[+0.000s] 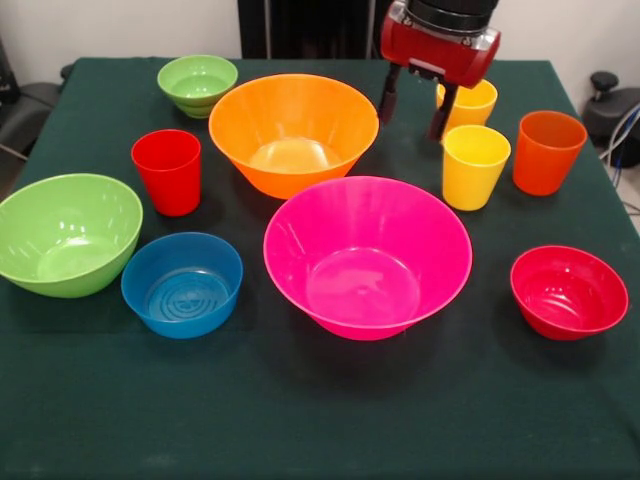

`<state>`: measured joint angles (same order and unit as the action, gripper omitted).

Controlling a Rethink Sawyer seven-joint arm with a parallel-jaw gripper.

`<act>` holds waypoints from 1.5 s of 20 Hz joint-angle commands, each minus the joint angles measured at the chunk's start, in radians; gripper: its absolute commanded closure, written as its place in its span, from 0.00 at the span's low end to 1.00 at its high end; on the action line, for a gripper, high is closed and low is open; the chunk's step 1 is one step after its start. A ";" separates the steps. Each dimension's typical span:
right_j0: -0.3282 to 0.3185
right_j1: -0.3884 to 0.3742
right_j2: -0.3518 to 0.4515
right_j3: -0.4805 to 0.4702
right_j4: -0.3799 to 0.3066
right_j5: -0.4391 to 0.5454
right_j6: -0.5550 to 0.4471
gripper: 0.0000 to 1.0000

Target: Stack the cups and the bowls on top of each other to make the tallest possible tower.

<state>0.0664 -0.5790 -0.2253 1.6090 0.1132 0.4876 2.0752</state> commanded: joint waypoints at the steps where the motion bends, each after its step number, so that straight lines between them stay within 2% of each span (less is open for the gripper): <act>1: -0.019 0.015 0.143 -0.020 -0.035 0.055 -0.006 0.00; 14: -0.026 -0.005 0.157 0.028 -0.043 0.026 -0.005 0.00; 30: -0.023 0.003 0.156 0.020 -0.045 0.025 0.007 0.00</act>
<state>0.0655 -0.5793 -0.1810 1.6090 0.1132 0.4876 2.0752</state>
